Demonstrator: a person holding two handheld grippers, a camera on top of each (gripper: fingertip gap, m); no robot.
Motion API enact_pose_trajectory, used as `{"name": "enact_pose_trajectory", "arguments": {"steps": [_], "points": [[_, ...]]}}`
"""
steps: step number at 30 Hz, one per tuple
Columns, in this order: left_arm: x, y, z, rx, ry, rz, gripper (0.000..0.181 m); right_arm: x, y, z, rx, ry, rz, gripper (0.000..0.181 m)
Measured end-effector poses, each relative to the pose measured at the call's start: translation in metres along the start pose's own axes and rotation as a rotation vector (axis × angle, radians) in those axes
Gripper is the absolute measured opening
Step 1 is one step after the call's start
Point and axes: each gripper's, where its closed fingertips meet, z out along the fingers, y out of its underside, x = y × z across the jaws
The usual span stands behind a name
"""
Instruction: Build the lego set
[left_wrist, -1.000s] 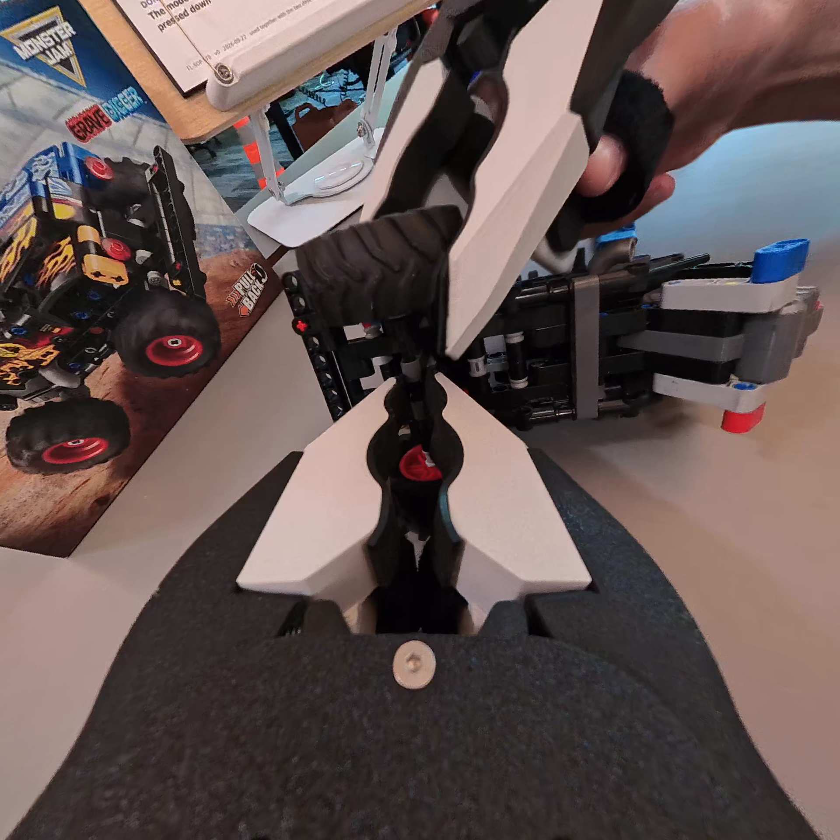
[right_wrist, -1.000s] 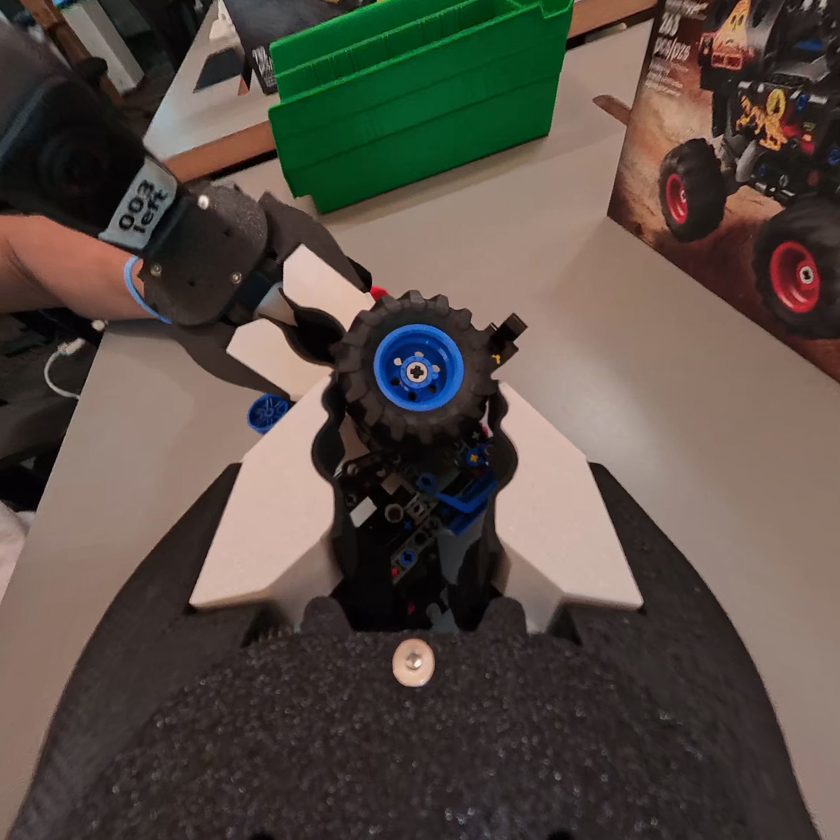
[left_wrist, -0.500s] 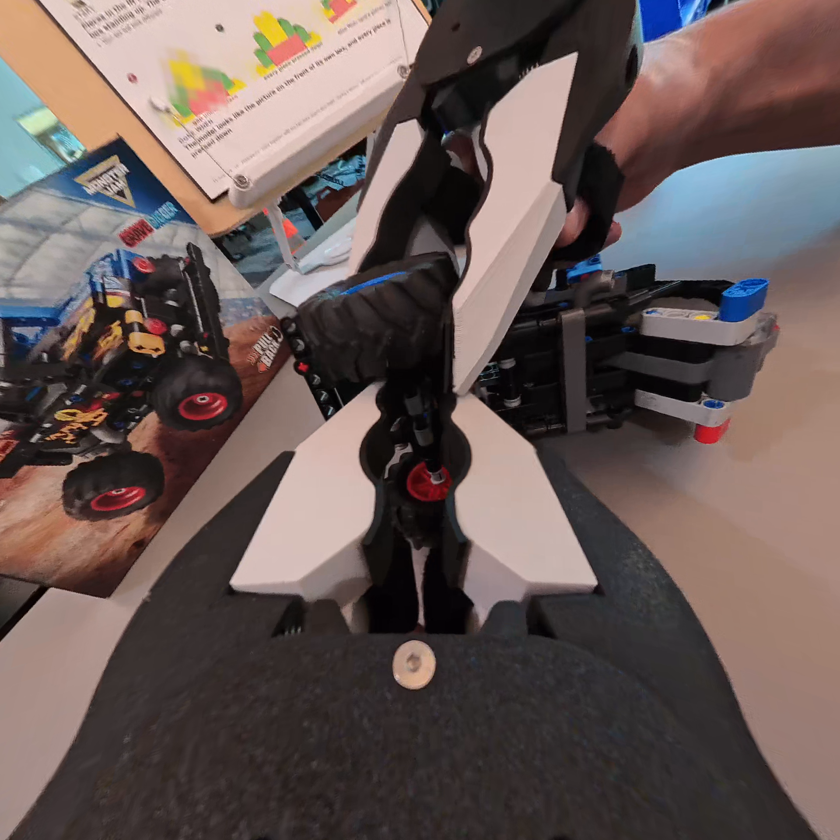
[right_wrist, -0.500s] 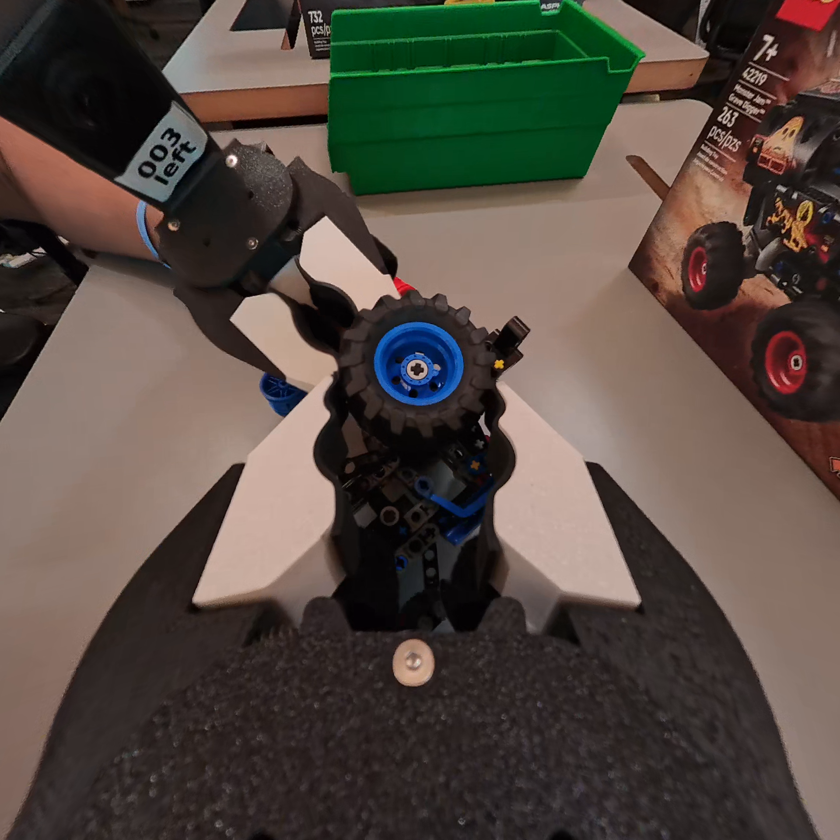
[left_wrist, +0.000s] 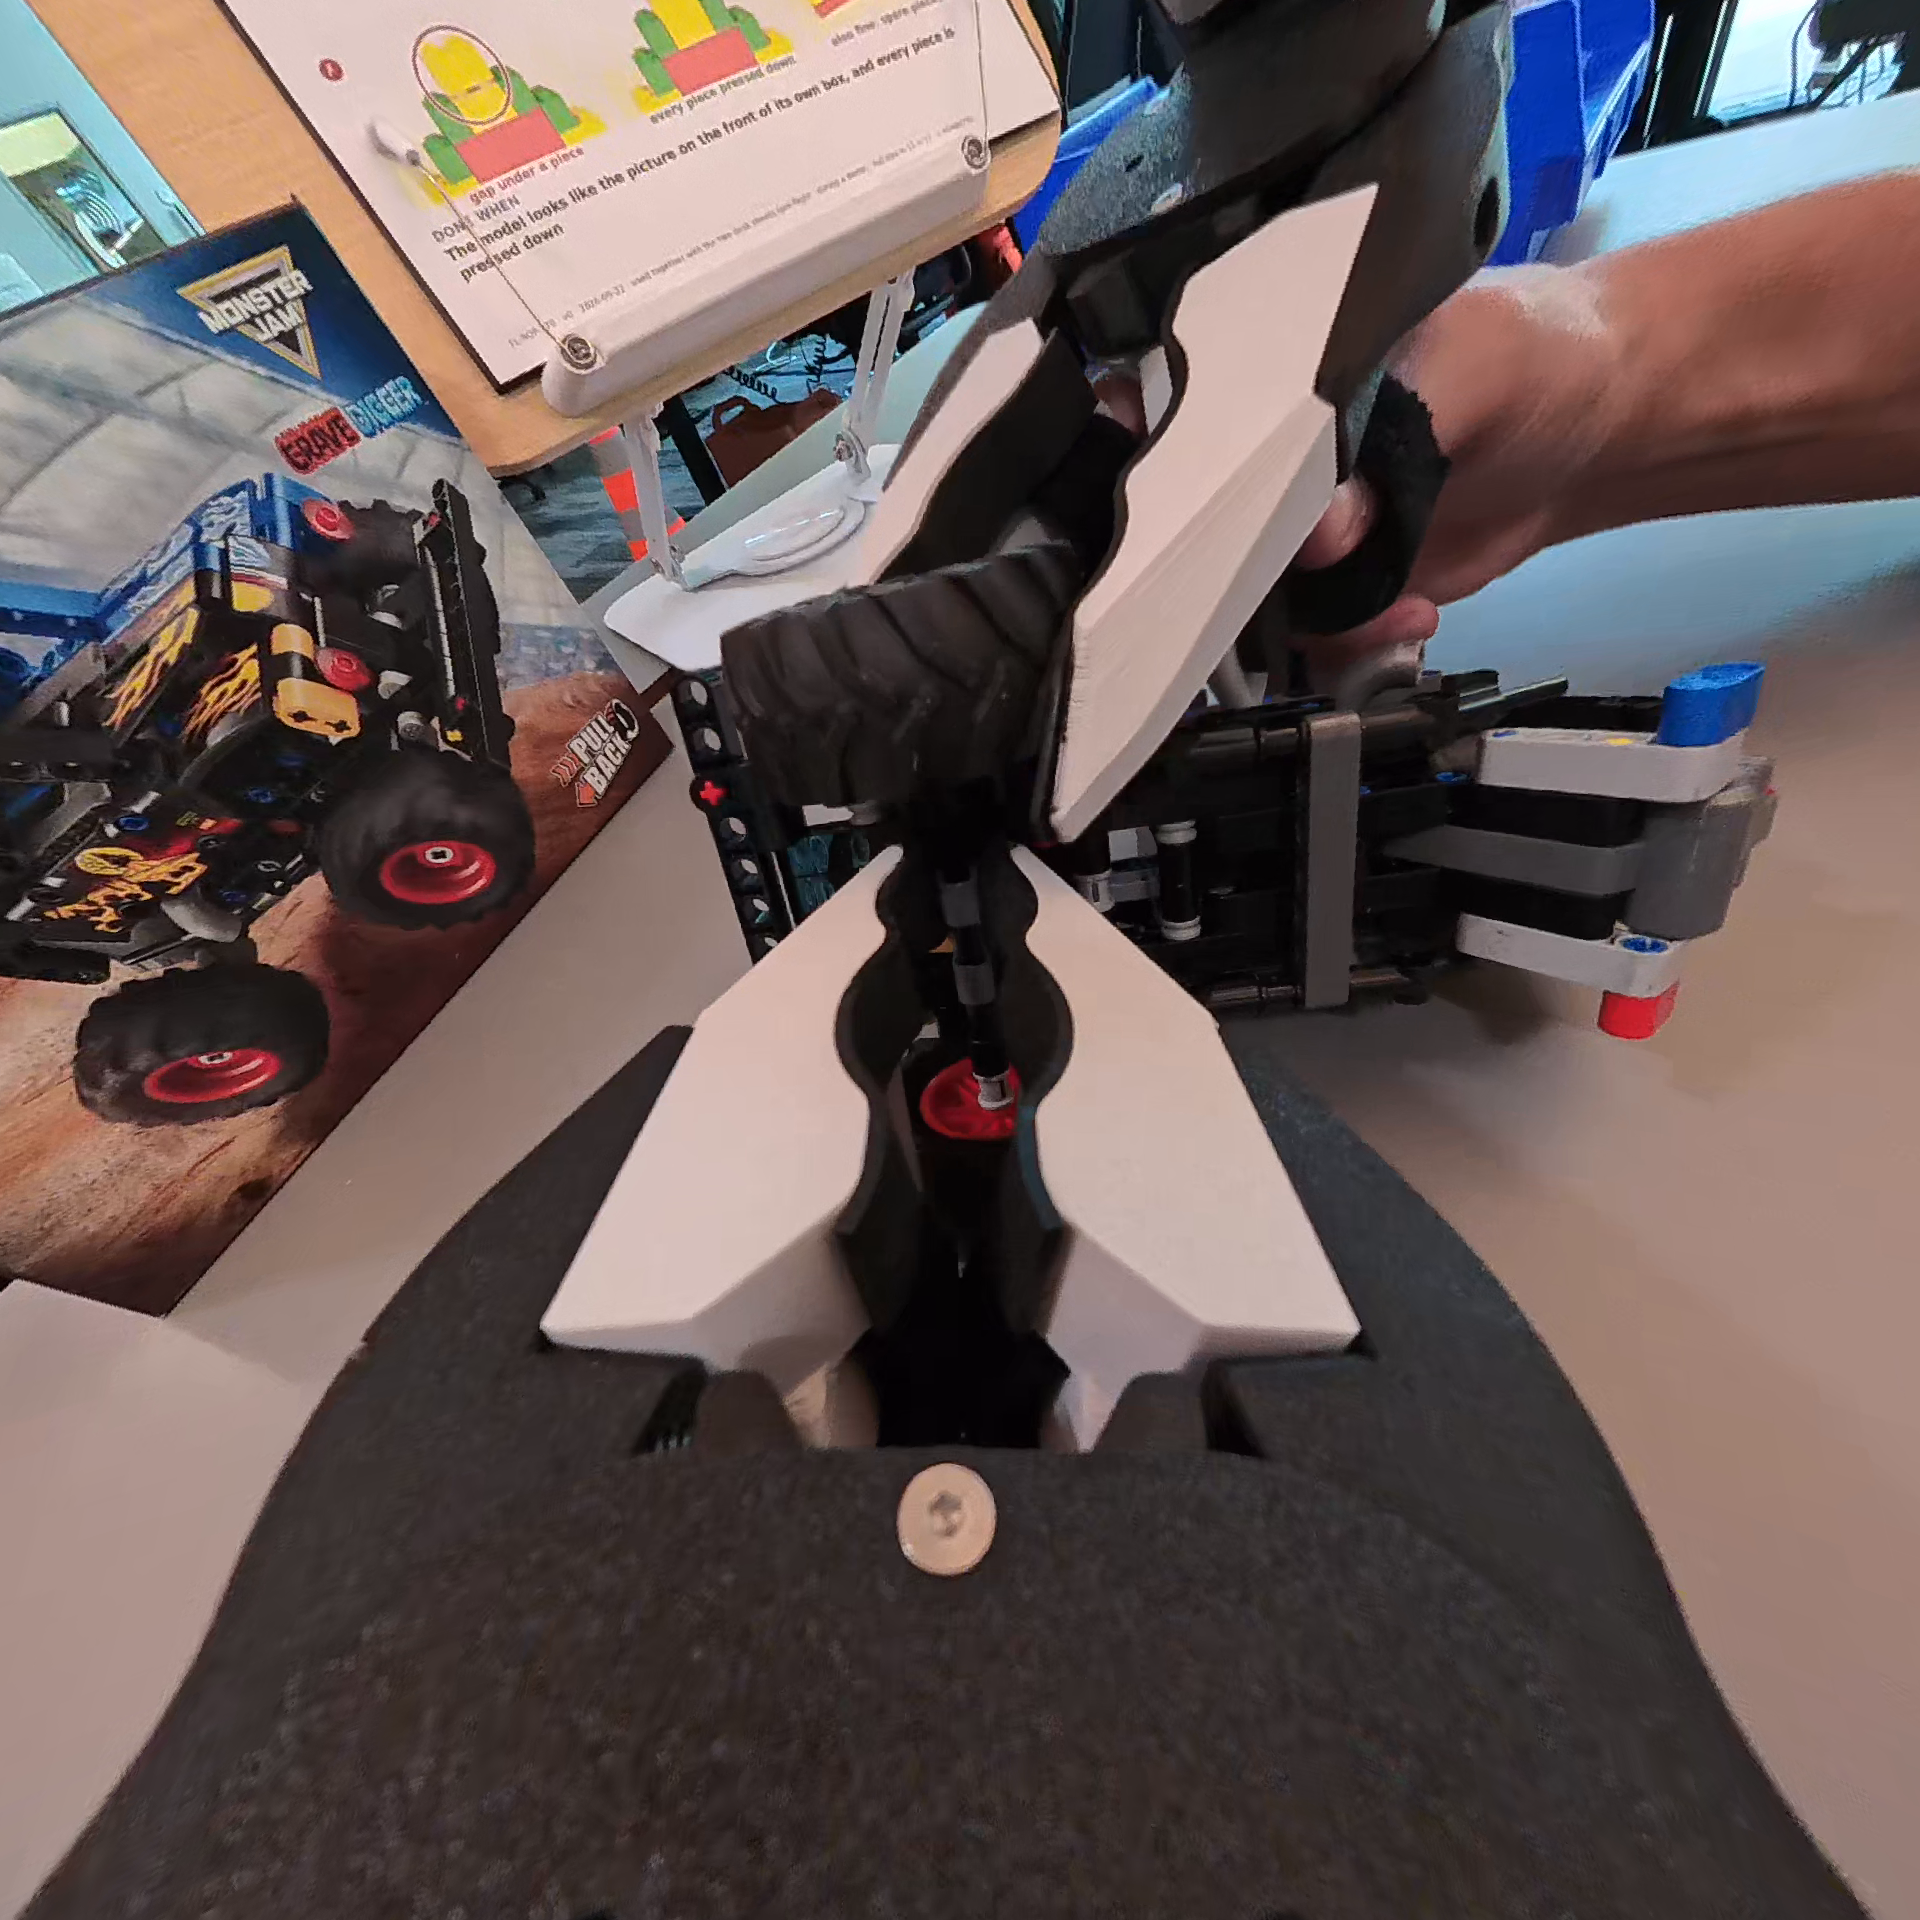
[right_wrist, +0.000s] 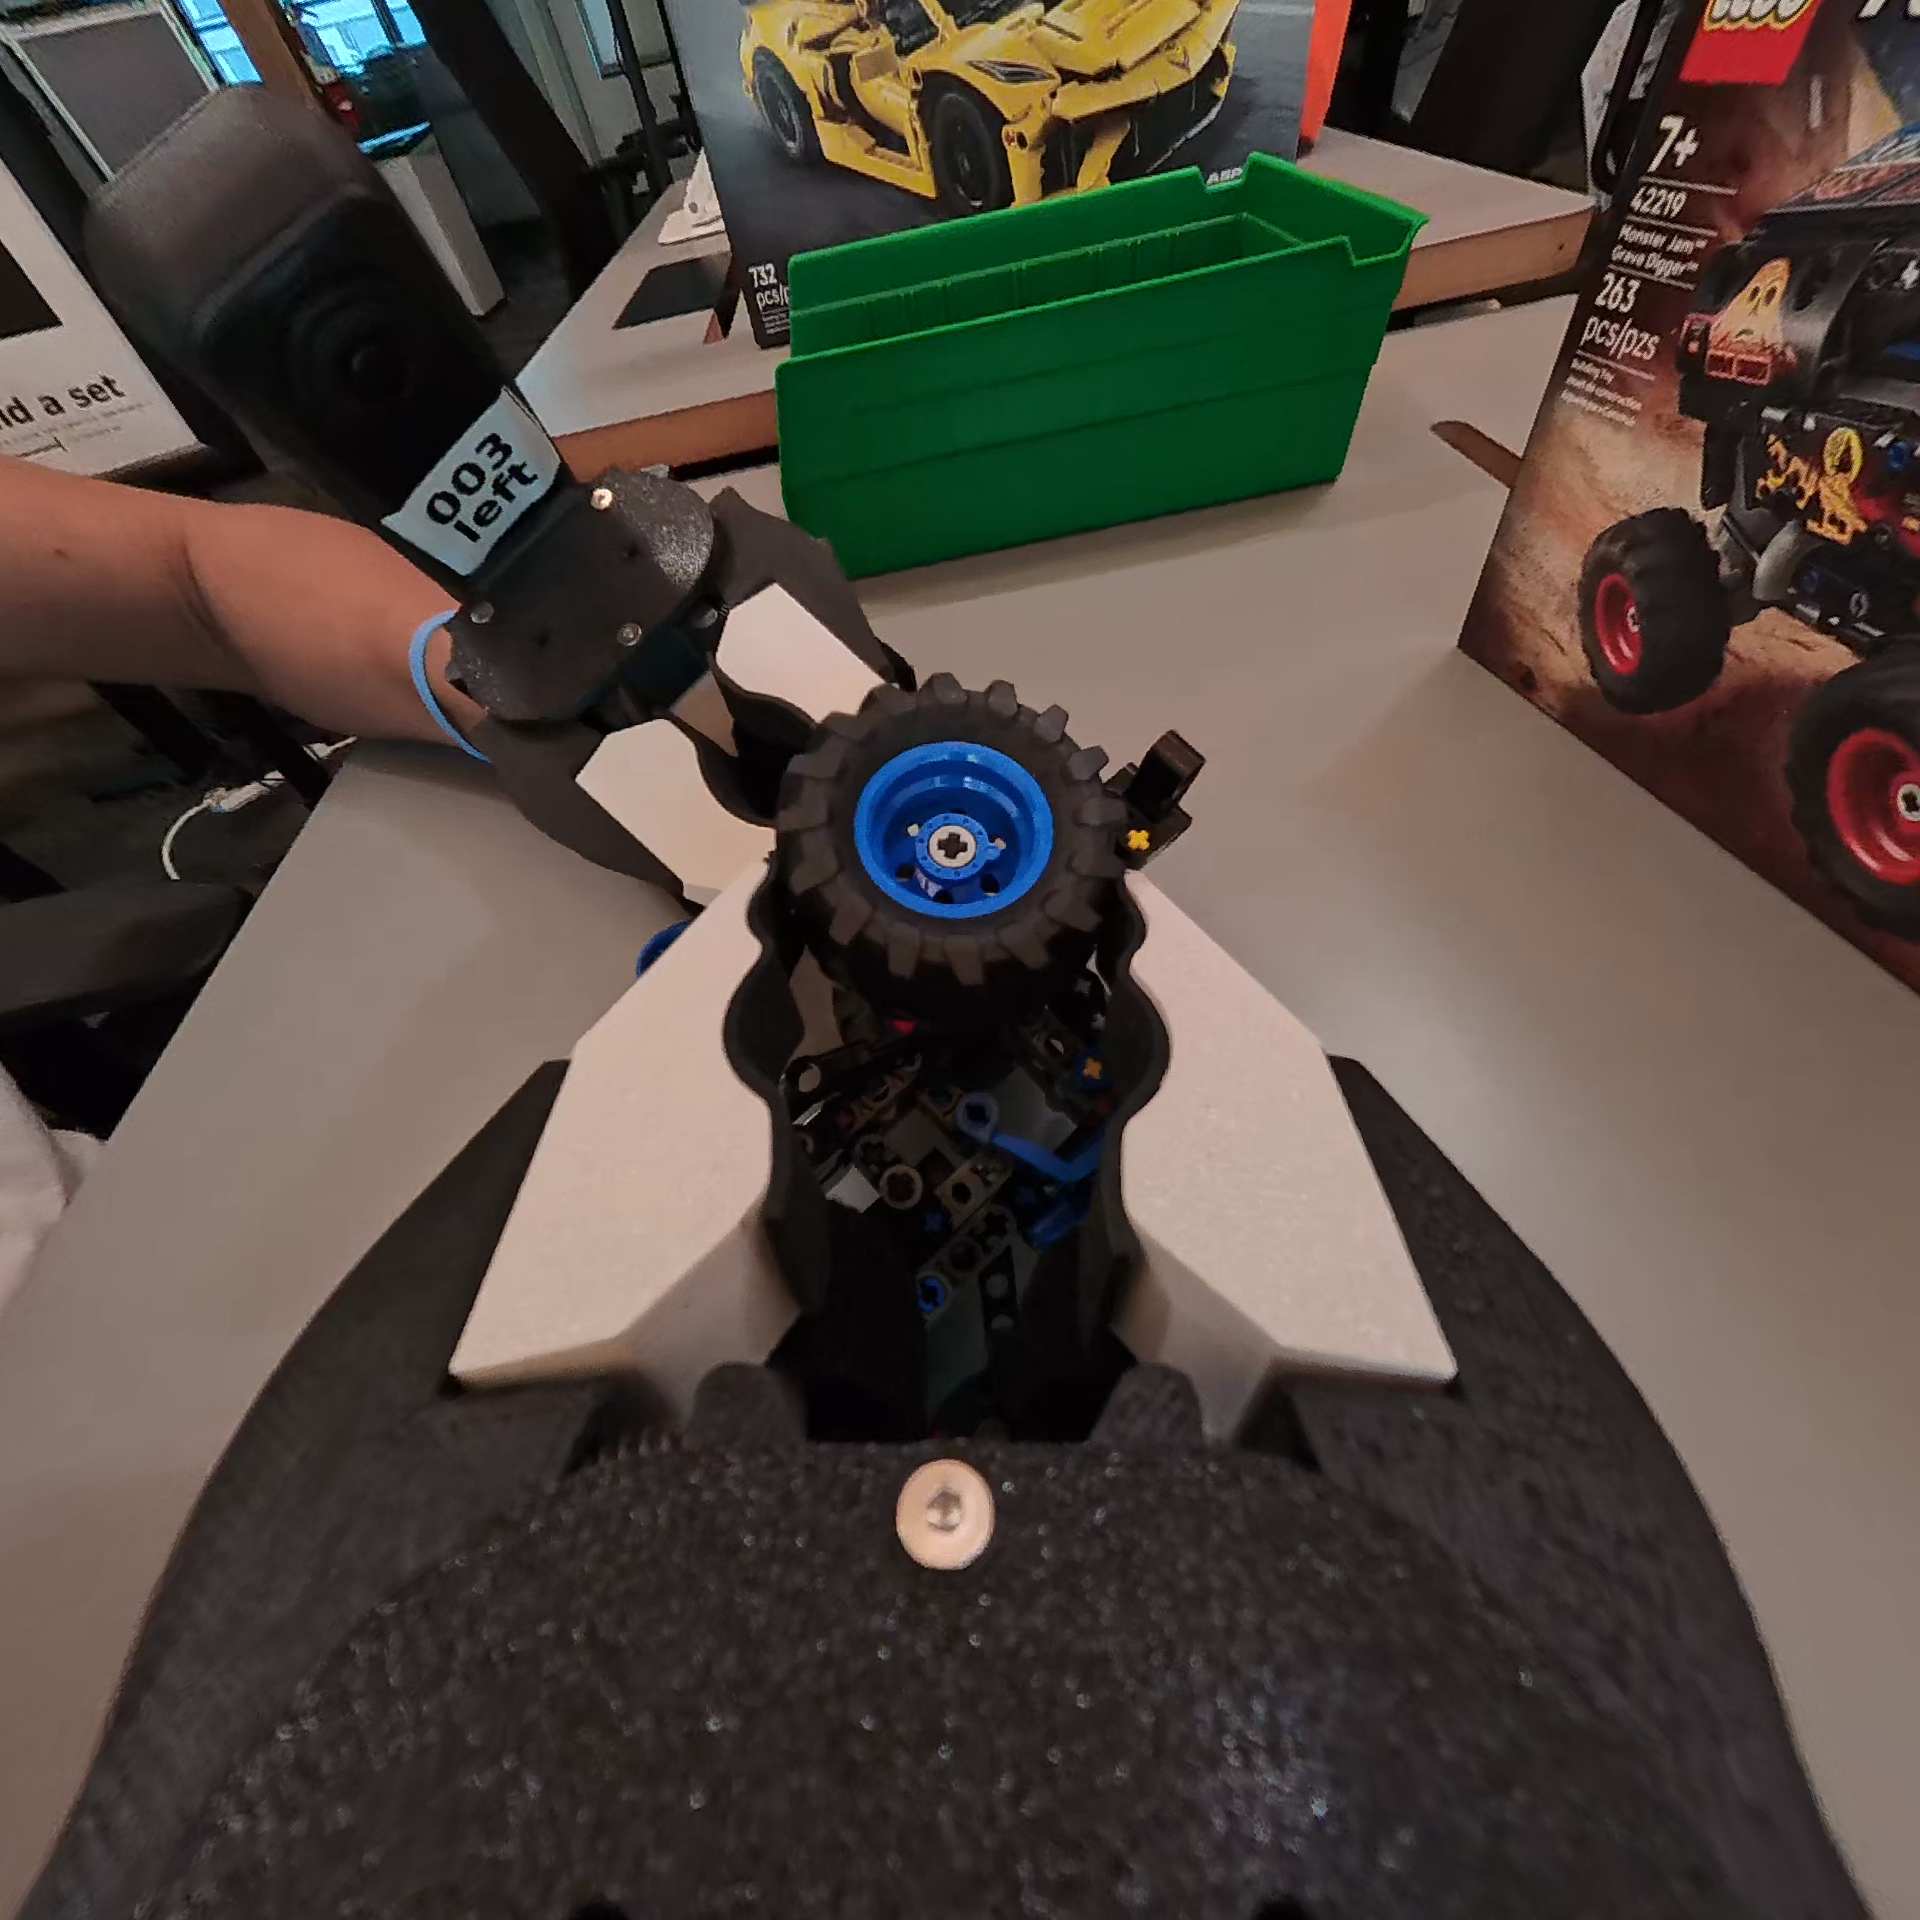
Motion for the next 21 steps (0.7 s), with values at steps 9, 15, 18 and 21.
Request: {"name": "enact_pose_trajectory", "arguments": {"steps": [9, 15, 18, 21], "points": [[-0.0012, 0.0012, 0.0012, -0.006, -0.002, 0.002, 0.010, 0.0019, -0.0023, -0.0017, 0.044, -0.013, 0.022, 0.055], [-0.0011, 0.0009, 0.0021, -0.005, -0.004, 0.006, 0.009, 0.0022, -0.0033, -0.0031, 0.061, 0.001, 0.006, 0.055], [-0.0023, 0.0021, 0.0030, -0.013, -0.003, -0.005, 0.009, 0.0042, -0.0029, -0.0025, 0.075, 0.012, -0.003, 0.055], [-0.0029, 0.0017, 0.0030, -0.011, 0.005, -0.019, 0.009, 0.0034, -0.0038, -0.0020, 0.053, 0.067, -0.095, 0.055]]}}
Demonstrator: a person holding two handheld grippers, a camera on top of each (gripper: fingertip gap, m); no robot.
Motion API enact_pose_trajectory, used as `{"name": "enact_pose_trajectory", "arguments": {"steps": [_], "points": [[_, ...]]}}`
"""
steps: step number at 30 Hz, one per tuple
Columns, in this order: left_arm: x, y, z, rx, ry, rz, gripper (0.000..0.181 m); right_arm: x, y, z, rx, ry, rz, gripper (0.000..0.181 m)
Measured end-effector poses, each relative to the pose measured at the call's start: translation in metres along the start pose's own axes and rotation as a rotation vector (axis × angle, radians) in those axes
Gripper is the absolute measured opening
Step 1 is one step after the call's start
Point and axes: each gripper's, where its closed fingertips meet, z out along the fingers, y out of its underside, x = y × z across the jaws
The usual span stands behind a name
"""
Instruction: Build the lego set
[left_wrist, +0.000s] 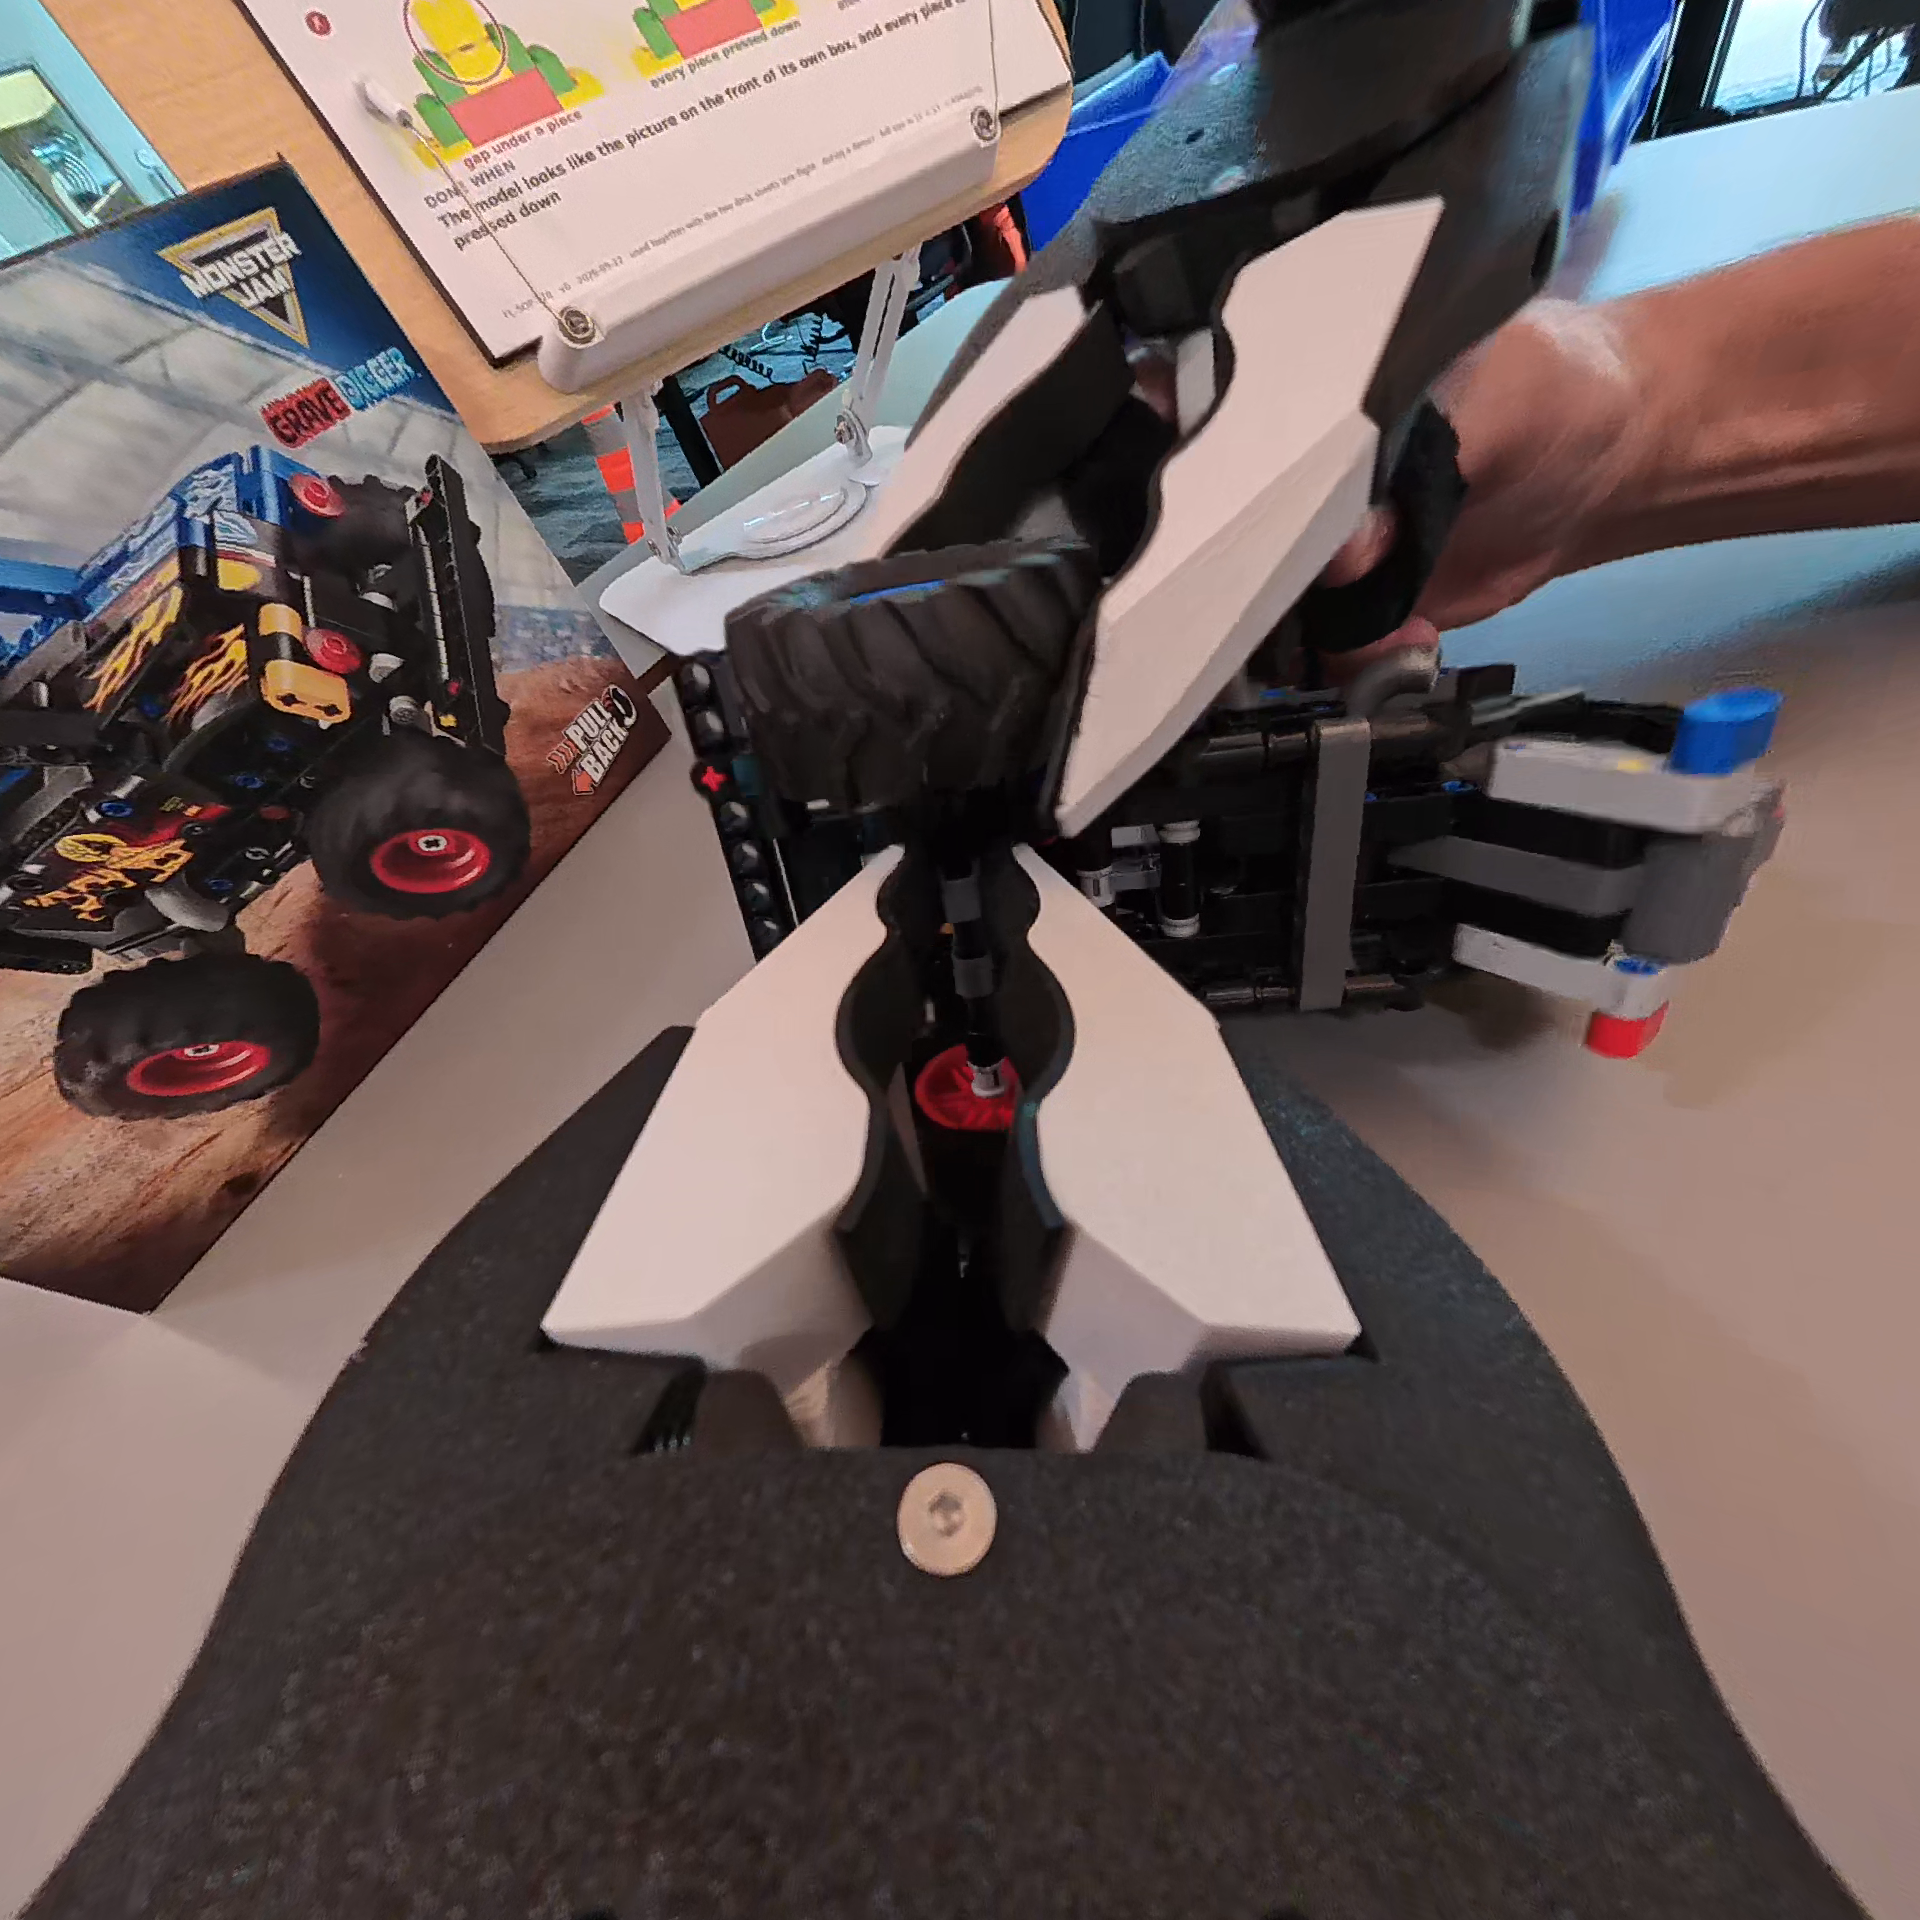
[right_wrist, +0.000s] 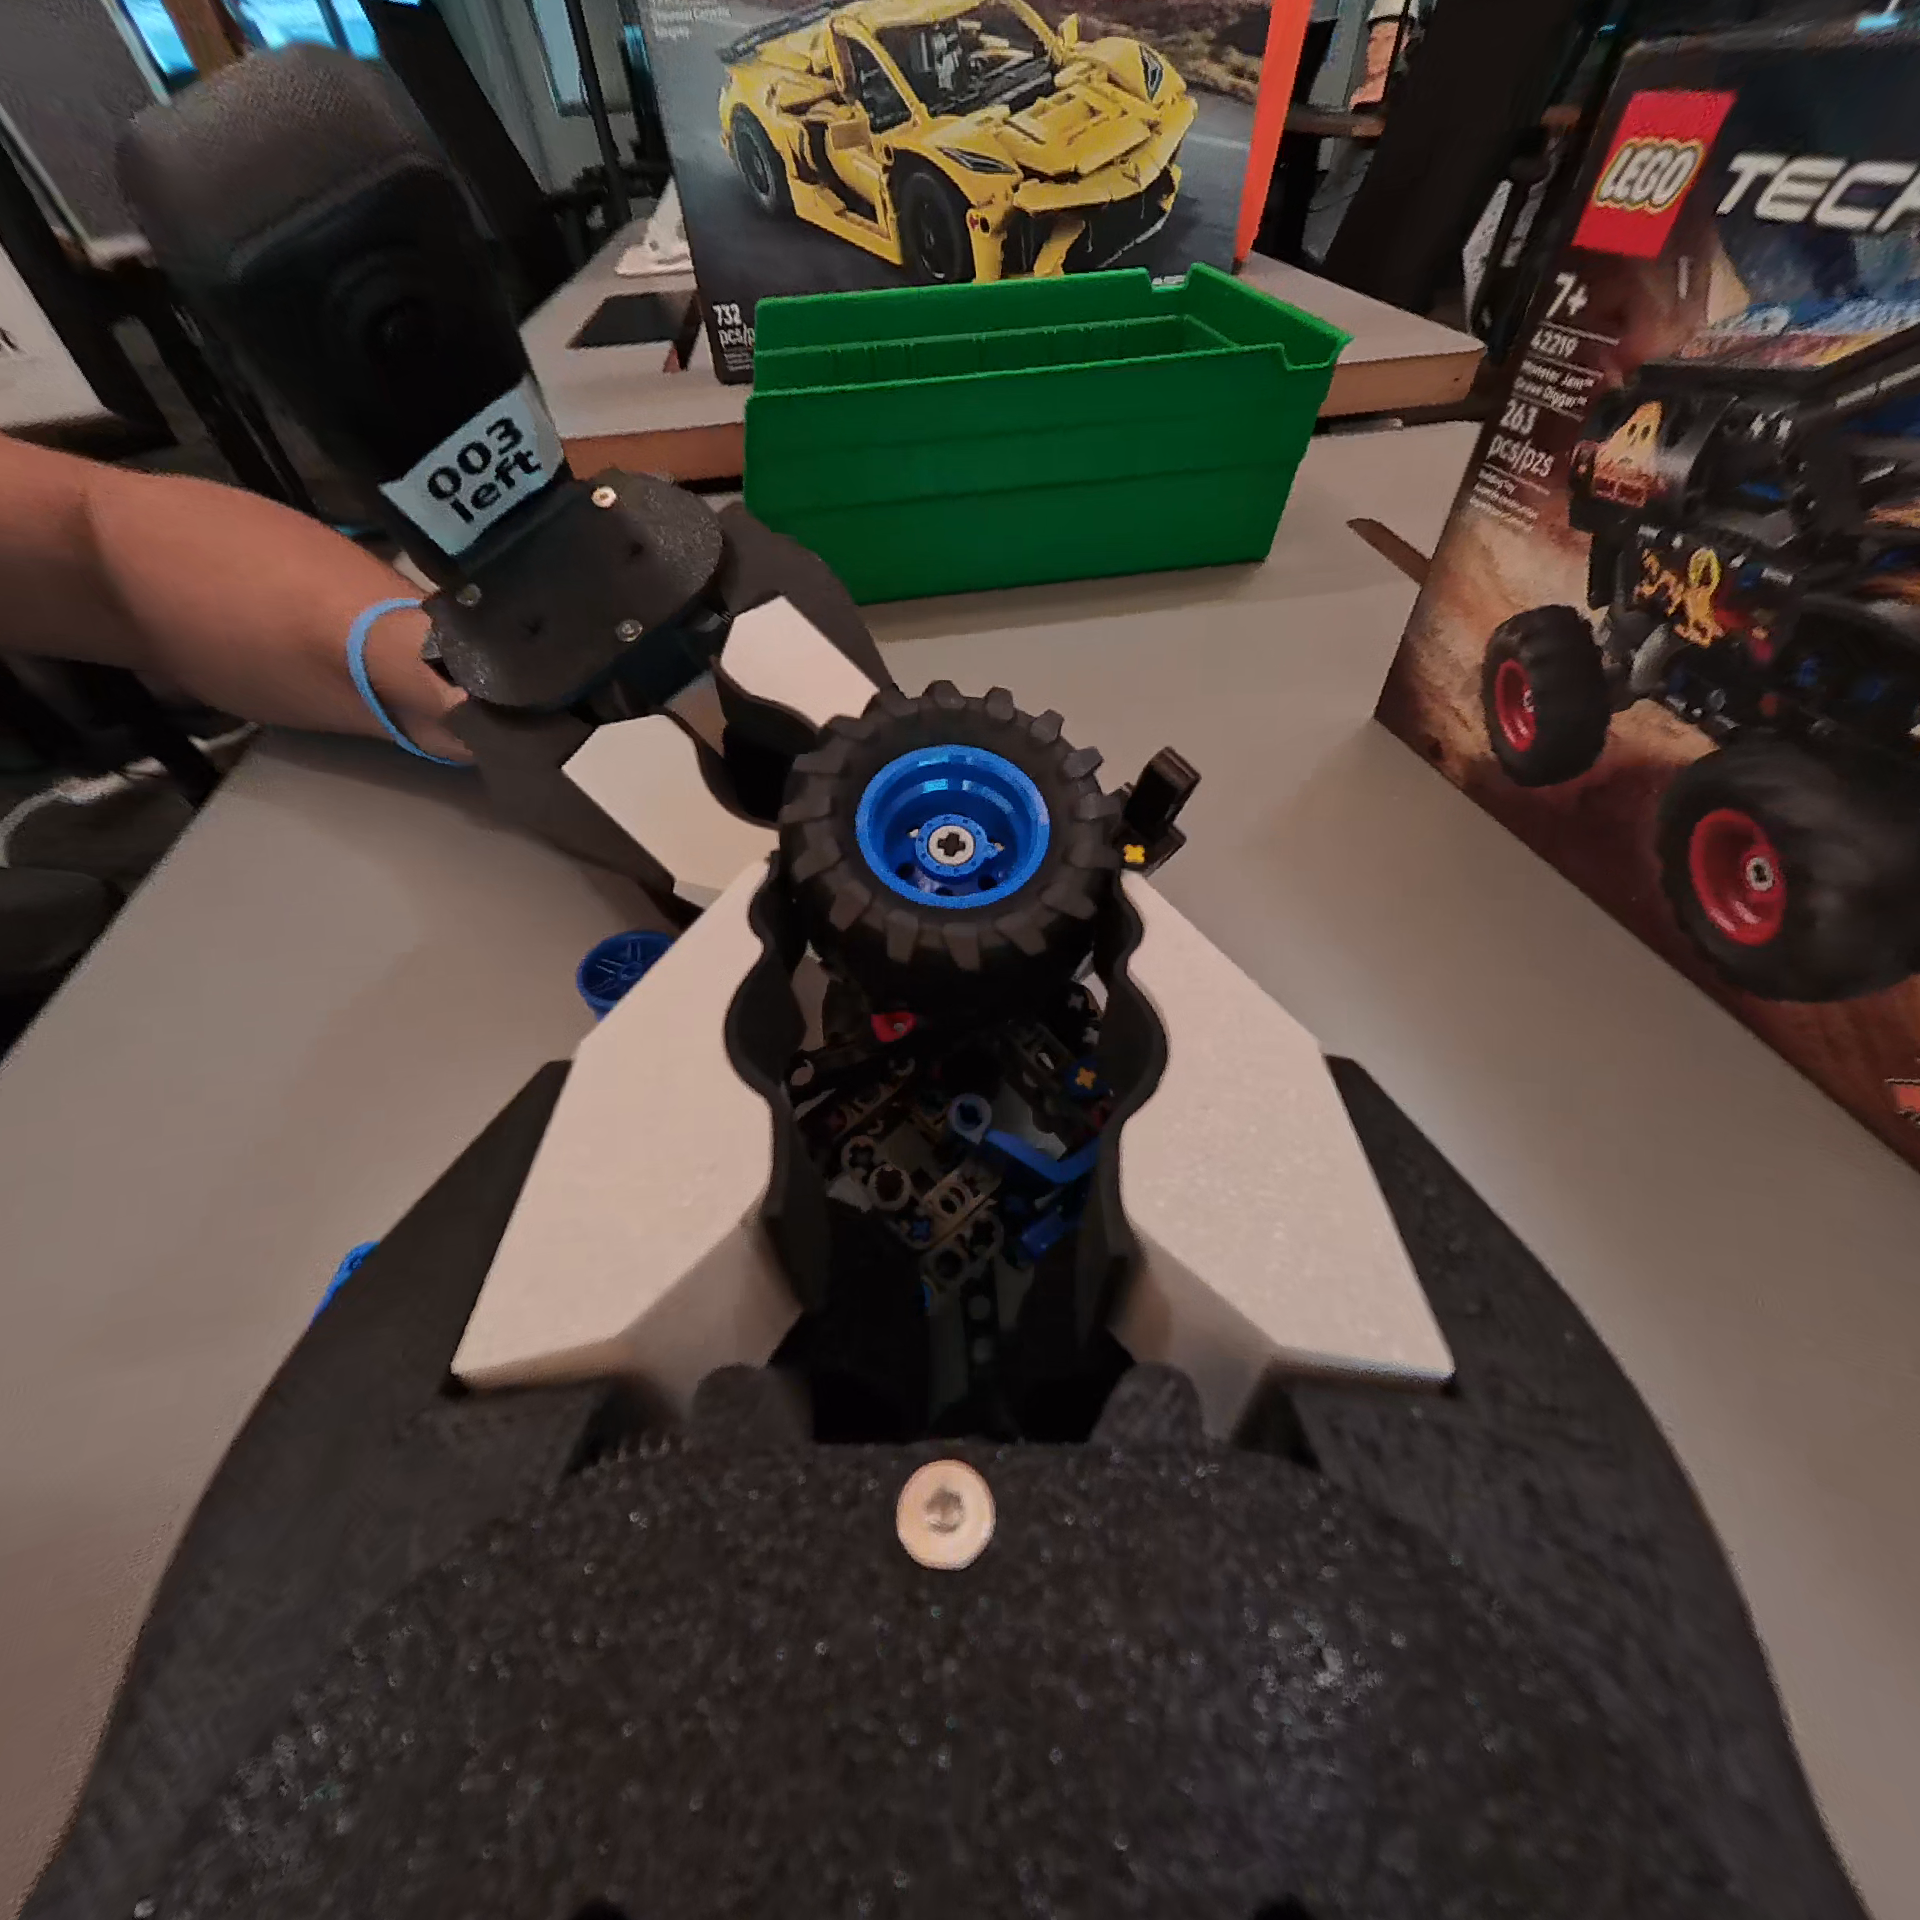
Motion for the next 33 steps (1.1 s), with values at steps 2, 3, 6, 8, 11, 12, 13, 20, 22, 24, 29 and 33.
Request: {"name": "enact_pose_trajectory", "arguments": {"steps": [2, 3, 6, 8, 11, 12, 13, 20, 22, 24, 29, 33], "points": [[-0.001, 0.000, 0.000, 0.003, 0.000, -0.008, 0.009, 0.000, -0.002, 0.000, 0.007, 0.021, -0.023, 0.055], [-0.001, 0.000, 0.000, -0.001, -0.001, -0.008, 0.008, 0.001, 0.000, 0.000, -0.004, 0.026, -0.031, 0.055], [-0.001, 0.001, 0.001, -0.006, 0.004, -0.017, 0.009, 0.003, 0.000, 0.000, -0.009, 0.054, -0.068, 0.056], [-0.002, 0.001, 0.001, -0.007, 0.003, -0.020, 0.009, 0.003, -0.001, 0.000, -0.015, 0.092, -0.133, 0.055], [-0.002, 0.002, 0.002, -0.014, 0.004, -0.024, 0.009, 0.004, -0.001, 0.000, -0.022, 0.123, -0.179, 0.055], [-0.002, 0.003, 0.002, -0.020, 0.003, -0.020, 0.009, 0.004, 0.000, 0.000, -0.039, 0.140, -0.217, 0.056], [-0.002, 0.003, 0.002, -0.020, 0.003, -0.017, 0.009, 0.003, 0.000, 0.000, -0.050, 0.148, -0.239, 0.056], [-0.001, 0.005, 0.004, -0.042, -0.021, 0.028, 0.009, 0.004, 0.005, -0.001, -0.104, 0.088, -0.138, 0.059], [0.000, 0.004, 0.004, -0.041, -0.029, 0.035, 0.009, 0.003, 0.006, -0.002, -0.098, 0.050, -0.054, 0.059], [-0.001, 0.003, 0.004, -0.039, -0.045, 0.040, 0.008, -0.002, 0.002, -0.004, -0.076, 0.007, 0.010, 0.059], [0.002, 0.004, -0.006, -0.034, -0.066, 0.118, 0.008, -0.002, -0.010, -0.020, -0.066, 0.016, 0.092, 0.062], [0.003, 0.002, -0.010, -0.001, -0.103, 0.185, 0.007, 0.002, 0.011, -0.033, -0.158, -0.038, 0.254, 0.056]]}}
